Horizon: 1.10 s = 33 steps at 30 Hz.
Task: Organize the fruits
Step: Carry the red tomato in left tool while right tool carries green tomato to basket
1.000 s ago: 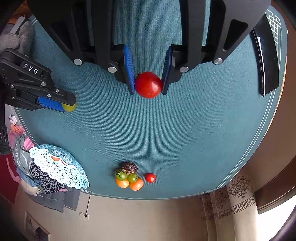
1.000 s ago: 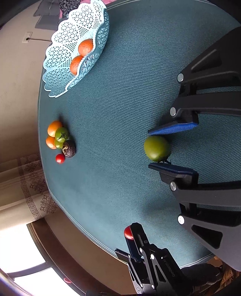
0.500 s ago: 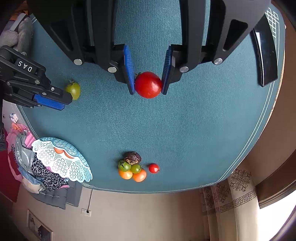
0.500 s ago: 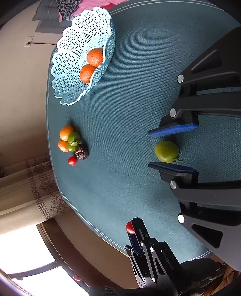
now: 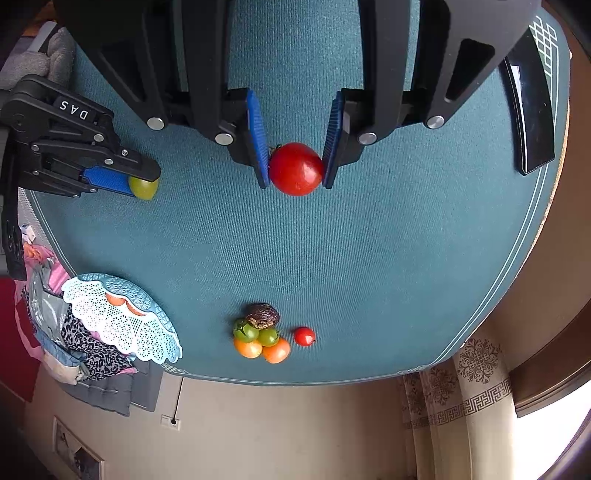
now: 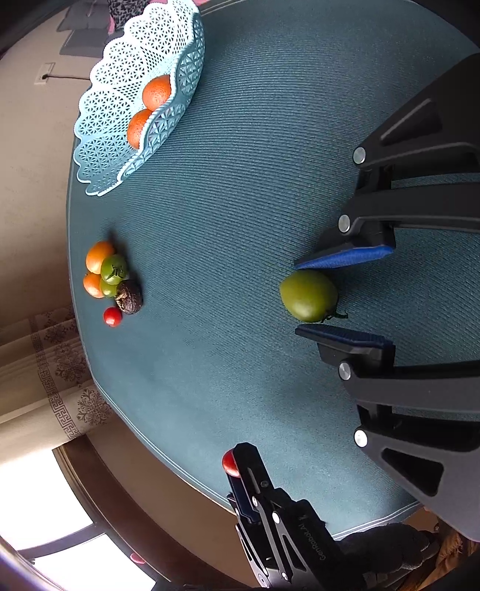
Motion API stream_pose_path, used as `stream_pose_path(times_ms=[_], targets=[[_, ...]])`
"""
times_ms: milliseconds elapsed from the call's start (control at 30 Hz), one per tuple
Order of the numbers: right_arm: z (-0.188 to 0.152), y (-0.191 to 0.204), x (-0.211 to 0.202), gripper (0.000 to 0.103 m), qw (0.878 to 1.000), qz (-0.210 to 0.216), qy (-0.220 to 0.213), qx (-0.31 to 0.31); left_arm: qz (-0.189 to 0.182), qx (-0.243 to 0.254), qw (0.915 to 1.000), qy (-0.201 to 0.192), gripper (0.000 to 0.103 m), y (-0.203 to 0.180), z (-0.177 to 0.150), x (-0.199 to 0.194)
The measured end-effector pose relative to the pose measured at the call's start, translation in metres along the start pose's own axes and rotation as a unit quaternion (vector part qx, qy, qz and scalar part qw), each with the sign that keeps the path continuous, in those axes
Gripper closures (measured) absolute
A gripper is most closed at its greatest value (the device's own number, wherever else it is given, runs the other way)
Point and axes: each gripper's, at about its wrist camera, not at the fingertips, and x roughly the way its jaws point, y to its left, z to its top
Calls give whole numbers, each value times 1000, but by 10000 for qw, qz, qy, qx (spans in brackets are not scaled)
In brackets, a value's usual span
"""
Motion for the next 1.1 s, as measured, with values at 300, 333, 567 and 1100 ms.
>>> stream_pose_path(times_ms=[300,333,567,1100], targets=[[1,3,-6,75,9999,10,-131,-101,1,41,10000,-43,74,-3,5,1],[2,2,-9,75,9998,11,-176,-92,0,53,10000,-49,74,-4,6,1],[13,-15,-36,75,9981,-79,-585,147,-26,199,9996,-201,74,-15,20,-2],[55,-92,-83,75,9821,-848,-1481,794,-290,830,9936,-711,74,-79,83,0]])
